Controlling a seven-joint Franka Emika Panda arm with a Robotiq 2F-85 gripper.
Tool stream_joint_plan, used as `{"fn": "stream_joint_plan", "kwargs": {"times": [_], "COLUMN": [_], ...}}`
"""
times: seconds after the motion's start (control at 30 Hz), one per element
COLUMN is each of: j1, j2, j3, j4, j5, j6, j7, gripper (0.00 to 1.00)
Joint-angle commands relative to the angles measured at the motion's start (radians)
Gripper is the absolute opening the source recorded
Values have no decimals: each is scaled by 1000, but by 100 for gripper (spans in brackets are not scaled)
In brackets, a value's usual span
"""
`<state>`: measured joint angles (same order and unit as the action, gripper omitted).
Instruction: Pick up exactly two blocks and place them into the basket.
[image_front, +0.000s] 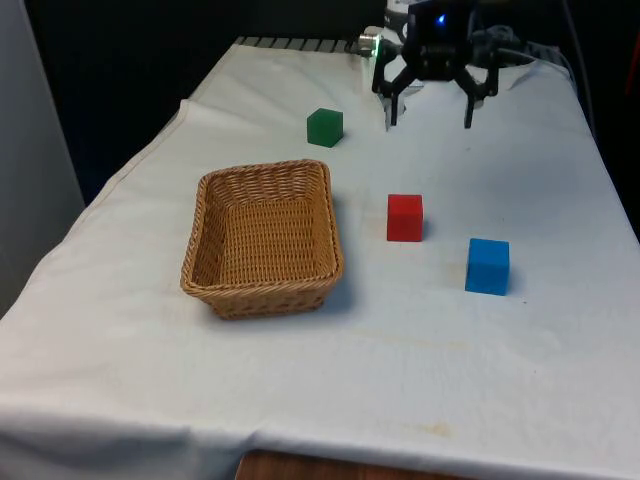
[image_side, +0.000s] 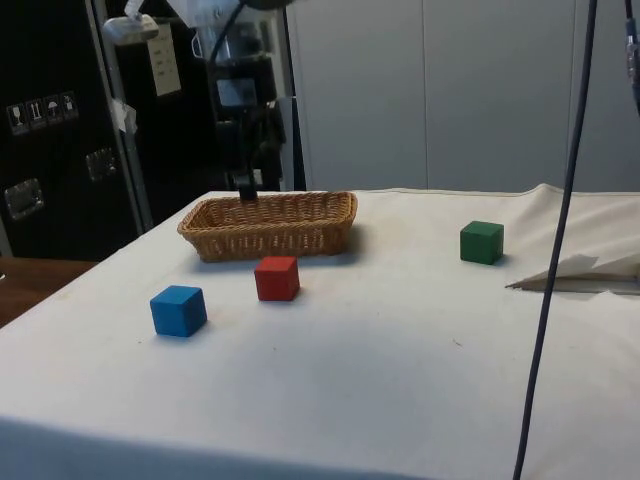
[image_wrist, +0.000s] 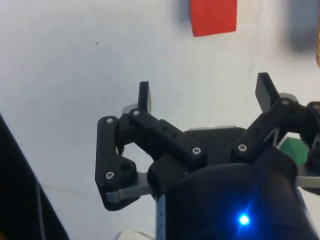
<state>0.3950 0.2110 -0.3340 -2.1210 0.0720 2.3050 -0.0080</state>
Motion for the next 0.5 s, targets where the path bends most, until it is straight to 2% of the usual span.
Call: {"fn": "stream_joint_plan", "kwargs": {"times": [0.0, 0.13, 0.2, 0.23, 0.47], "j1": [-3, -9, -7, -10, -16], "j2": [3, 22, 22, 35, 103], "j3": [1, 3, -1, 5, 13], "j4": [-8, -22, -20, -24, -16], "j5": [8, 13, 0, 15, 22], "j6": [22, 53, 42, 67, 131], "j7": [-6, -22, -16, -30, -64], "gripper": [100, 100, 100, 100, 100]}}
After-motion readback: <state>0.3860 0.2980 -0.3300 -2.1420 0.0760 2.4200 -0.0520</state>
